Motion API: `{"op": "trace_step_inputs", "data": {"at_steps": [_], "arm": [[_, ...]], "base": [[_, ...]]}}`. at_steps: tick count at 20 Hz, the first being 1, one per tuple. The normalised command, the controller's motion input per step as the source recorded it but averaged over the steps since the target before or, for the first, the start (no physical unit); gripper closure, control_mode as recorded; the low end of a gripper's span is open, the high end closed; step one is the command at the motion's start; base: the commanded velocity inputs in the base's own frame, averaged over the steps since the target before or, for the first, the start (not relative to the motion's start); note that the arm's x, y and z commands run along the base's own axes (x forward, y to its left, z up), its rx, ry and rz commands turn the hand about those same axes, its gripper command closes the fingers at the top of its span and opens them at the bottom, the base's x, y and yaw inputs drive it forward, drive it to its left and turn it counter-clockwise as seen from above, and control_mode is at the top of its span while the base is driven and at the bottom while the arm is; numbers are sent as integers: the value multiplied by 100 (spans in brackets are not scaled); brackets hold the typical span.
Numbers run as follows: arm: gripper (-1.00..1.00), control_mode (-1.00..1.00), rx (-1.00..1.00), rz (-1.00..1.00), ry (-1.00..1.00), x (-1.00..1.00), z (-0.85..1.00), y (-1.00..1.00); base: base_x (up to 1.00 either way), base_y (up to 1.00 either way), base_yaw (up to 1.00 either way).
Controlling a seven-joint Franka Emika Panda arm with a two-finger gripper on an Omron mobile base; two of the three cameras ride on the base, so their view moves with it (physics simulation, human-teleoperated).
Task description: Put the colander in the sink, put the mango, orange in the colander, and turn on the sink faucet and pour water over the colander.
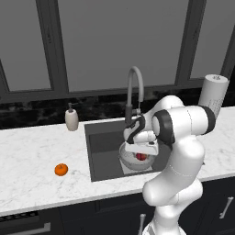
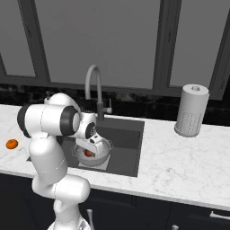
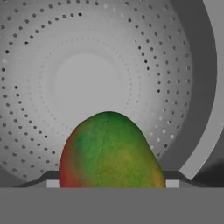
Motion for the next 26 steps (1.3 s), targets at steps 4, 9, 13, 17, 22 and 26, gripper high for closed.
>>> {"op": "trace_step_inputs", "data": {"at_steps": [4, 9, 13, 17, 22, 26], "arm": [[100, -100, 0, 0, 0, 0, -20, 0], [100, -100, 0, 0, 0, 0, -19, 0], [100, -100, 0, 0, 0, 0, -18, 0], [100, -100, 0, 0, 0, 0, -12, 0], [100, -100, 0, 0, 0, 0, 0, 0], [100, -100, 0, 0, 0, 0, 0, 0]], "base": [[0, 0, 0], [0, 0, 0], [0, 0, 0], [0, 0, 0], [0, 0, 0], [0, 0, 0]]}}
